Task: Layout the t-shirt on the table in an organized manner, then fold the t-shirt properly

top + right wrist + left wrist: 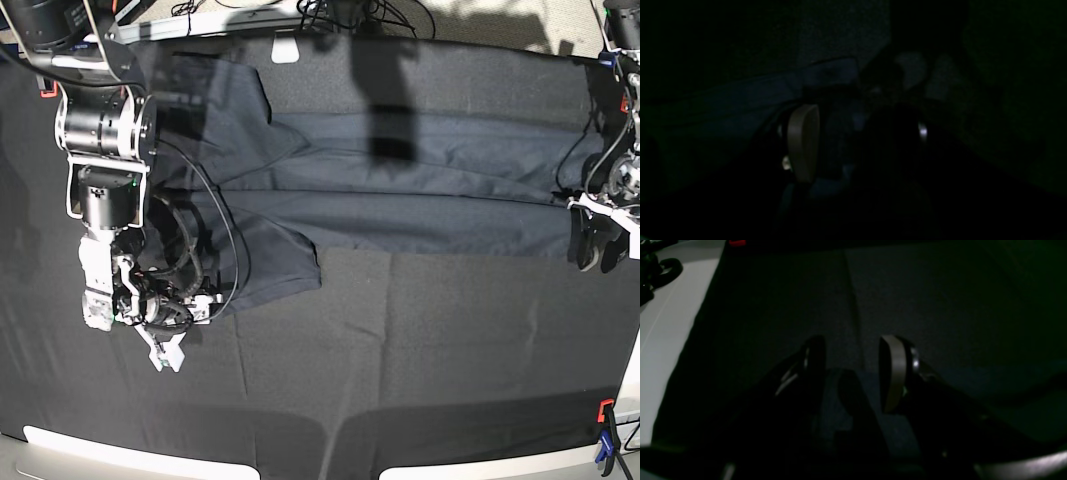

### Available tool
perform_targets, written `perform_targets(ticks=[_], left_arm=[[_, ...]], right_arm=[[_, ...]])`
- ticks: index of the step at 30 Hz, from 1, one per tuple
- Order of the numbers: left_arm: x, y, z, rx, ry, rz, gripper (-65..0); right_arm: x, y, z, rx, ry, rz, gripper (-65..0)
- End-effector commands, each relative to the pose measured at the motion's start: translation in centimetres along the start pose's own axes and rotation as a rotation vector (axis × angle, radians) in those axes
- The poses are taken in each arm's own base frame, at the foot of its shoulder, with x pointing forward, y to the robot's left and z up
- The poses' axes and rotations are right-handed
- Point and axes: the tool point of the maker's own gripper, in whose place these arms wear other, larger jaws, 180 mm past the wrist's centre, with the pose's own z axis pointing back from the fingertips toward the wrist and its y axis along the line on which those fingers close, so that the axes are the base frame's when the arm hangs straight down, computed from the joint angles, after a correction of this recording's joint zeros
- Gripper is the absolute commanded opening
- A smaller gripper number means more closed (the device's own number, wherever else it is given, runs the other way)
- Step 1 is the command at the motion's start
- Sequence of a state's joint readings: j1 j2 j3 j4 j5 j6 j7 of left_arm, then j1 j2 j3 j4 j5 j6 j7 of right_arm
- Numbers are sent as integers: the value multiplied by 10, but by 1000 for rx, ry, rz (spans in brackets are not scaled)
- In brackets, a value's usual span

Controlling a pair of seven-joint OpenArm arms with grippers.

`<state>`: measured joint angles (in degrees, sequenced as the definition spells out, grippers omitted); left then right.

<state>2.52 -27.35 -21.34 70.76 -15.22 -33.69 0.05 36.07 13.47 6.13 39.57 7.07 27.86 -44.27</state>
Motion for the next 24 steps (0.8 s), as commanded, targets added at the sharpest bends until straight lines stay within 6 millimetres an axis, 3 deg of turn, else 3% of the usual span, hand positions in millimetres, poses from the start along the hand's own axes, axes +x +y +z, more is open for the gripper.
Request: perform_targets(ticks=[1,7,13,20,24], left_arm=[[23,7,-1,2,-65,-19,-407],[23,7,-1,2,-65,-18,-407],[22,7,-1,2,-60,-19,-407],[21,7,-1,2,-57,-20,-407],[21,7,-1,2,-57,-20,-407]], right_arm=[[29,0,11,2,-71,9,-308],[33,7,9,19,-88,19,-495],[41,6,11,10,-128,28,-620],[75,9,35,-8,-227,74,-625],[89,32,53,73,-266,203,-625]])
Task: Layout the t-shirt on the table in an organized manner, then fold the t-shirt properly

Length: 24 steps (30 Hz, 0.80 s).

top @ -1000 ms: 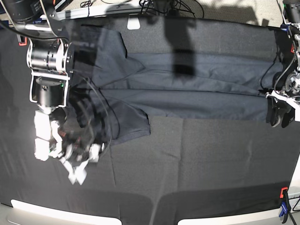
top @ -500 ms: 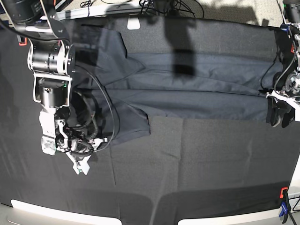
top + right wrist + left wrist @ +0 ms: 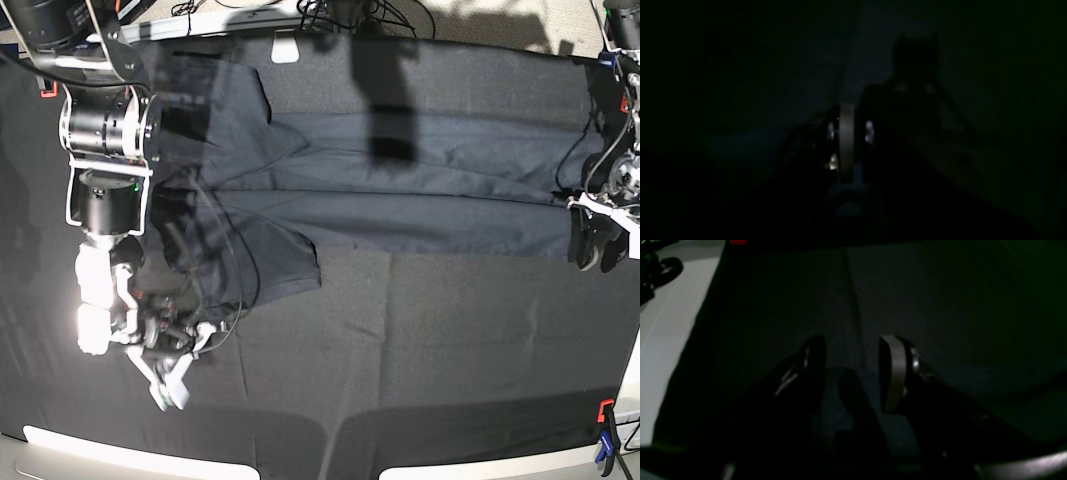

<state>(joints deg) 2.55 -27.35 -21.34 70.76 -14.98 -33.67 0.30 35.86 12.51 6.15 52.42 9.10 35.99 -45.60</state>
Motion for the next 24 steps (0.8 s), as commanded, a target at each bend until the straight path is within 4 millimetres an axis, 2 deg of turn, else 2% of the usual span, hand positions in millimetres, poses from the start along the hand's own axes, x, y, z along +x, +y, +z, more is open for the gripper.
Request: perform_targets(ticks=[1,5,10,13,17,18,24], left_arm=[[23,7,-1,2,-64,-17,-407],[23,7,-1,2,-62,-17,-407],[19,7,0,2,-46,-17,-410],[16,3,3,-6,-29,-27,-447],[26,-11,14,-37,-50,-72,-448],[31,-16,17,-48,-59,-86,-448],[48,-52,38,-117,-53,-206,-448]], right_arm=[[35,4,14,31,-90,24,-625],[36,19,22,95,-89,31,-626],[27,19,23,91,-56,34,-625],[26,25,24,131,-55,12,-625],[26,39,29,186,-84,16,-630],[25,41,33,181,-95,30,-650],[7,66,70,124,-181,174,-650]])
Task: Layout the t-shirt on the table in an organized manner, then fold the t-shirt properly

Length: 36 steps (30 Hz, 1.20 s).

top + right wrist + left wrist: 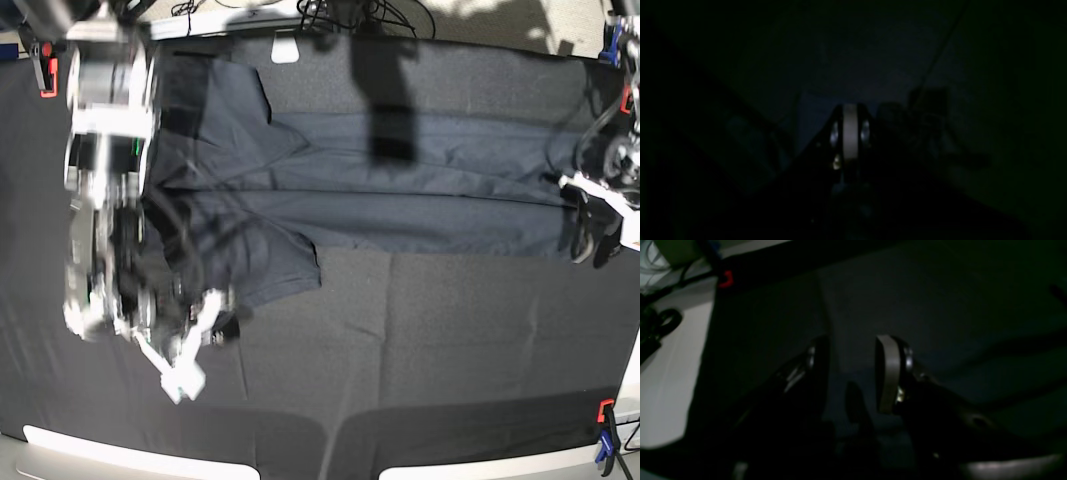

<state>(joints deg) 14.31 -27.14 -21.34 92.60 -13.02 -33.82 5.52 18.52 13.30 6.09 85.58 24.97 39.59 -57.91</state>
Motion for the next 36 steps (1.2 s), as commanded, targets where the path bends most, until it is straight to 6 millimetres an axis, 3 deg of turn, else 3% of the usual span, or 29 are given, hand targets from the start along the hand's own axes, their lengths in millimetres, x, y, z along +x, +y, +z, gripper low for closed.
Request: perform_targets(ticks=[1,5,8,13,16,25,31,36], left_arm=[[20,-1,3,-8,-50,-23,-448],[32,-34,19,-55,-66,-39,-448],[41,-60,35,-88,-85,-38,-449],[56,-103,62,-161,-102,-38,-449],[60,-142,76,-273,-90,-69,-450],[53,-262,86,-533,-68,-212,-450],[72,-331,93,-662,-157,-276,-450],[74,-364,90,-717,-141,-300,-450]], right_arm=[[20,0,15,-15,-70,49,-650],[-3,15,39,-50,-58,93,-650],[-30,10,56,-93,-43,46,-650],[-75,-13,93,-196,-37,-79,-650],[-93,-26,118,-240,-65,-167,-650],[-134,-75,185,-461,-72,-311,-650],[-139,-81,195,-493,-74,-331,-650],[-144,-77,193,-474,-45,-345,-650]])
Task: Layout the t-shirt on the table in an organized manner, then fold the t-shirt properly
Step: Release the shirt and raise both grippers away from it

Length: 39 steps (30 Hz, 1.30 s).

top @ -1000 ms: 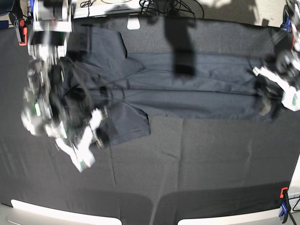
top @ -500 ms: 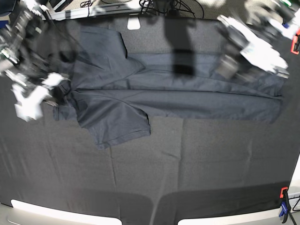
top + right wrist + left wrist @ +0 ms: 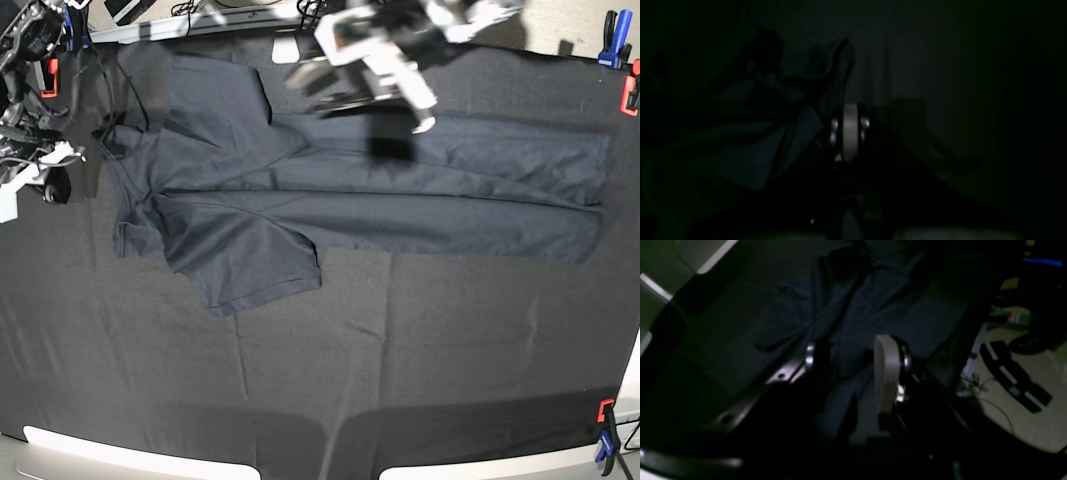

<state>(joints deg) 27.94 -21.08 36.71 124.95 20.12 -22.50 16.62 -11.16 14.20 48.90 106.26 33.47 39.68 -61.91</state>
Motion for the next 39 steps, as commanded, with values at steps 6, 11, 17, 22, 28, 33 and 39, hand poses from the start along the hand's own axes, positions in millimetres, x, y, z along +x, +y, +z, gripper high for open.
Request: perform_targets(ticks=[6,11,17,22,28,33,39], left_arm=[[-23,35,-14,147,62,17,-450],[-19,98,3,383,-27,62,-450],[-54,171,44,595,52,172,-450],[-78,223,100,790,91,220,-450],[-92,255,157,906,92,276,-451],[-99,262,189,945,98,307,-475],[-105,266,210,986,121,326,-475]], right_arm=[[-43,23,16,111,77,-49,-650],[-92,51,40,230,143,-173,-650],[-120,61,49,232,200,-226,-548],[-121,66,46,246,205,-223,-313],[-134,98,32,312,274,-155,-310],[-159,127,16,279,375,-149,-310],[-172,147,11,264,421,-164,-310]])
